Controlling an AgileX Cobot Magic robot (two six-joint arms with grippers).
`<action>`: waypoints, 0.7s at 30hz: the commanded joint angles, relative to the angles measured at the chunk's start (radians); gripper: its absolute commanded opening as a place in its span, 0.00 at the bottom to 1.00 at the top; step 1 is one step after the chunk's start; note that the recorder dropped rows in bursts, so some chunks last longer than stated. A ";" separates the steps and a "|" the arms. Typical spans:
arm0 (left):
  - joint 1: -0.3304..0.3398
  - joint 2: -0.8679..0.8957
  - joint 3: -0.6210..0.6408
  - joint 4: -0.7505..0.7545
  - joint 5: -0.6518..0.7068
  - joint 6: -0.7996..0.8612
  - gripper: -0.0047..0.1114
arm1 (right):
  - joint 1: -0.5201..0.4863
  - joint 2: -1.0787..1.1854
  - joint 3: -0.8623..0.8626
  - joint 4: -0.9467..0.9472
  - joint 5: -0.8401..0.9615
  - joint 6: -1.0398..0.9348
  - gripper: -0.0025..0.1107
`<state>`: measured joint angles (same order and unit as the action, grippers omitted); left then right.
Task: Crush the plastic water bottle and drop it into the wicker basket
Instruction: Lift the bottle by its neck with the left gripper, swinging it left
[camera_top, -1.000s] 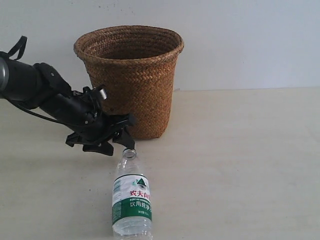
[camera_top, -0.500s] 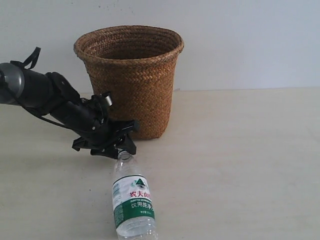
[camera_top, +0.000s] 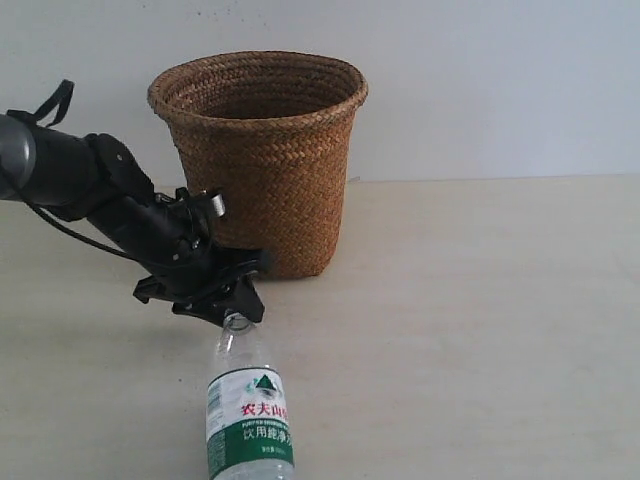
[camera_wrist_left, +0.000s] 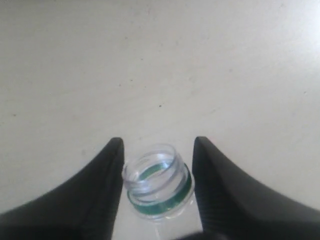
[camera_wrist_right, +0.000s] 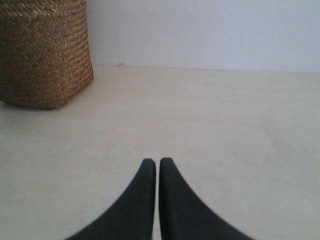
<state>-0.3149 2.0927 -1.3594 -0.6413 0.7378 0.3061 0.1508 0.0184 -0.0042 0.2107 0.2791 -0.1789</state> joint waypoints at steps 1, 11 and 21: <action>-0.004 -0.092 0.057 0.003 -0.078 -0.146 0.07 | -0.003 -0.006 0.004 -0.007 -0.001 -0.002 0.02; 0.014 -0.324 0.447 -0.393 -0.407 -0.195 0.07 | -0.003 -0.006 0.004 -0.007 -0.001 -0.002 0.02; 0.014 -0.638 0.811 -0.618 -0.633 -0.174 0.07 | -0.003 -0.006 0.004 -0.007 -0.001 -0.002 0.02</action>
<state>-0.3027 1.5403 -0.6251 -1.2073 0.1835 0.1213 0.1508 0.0184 -0.0042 0.2107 0.2791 -0.1789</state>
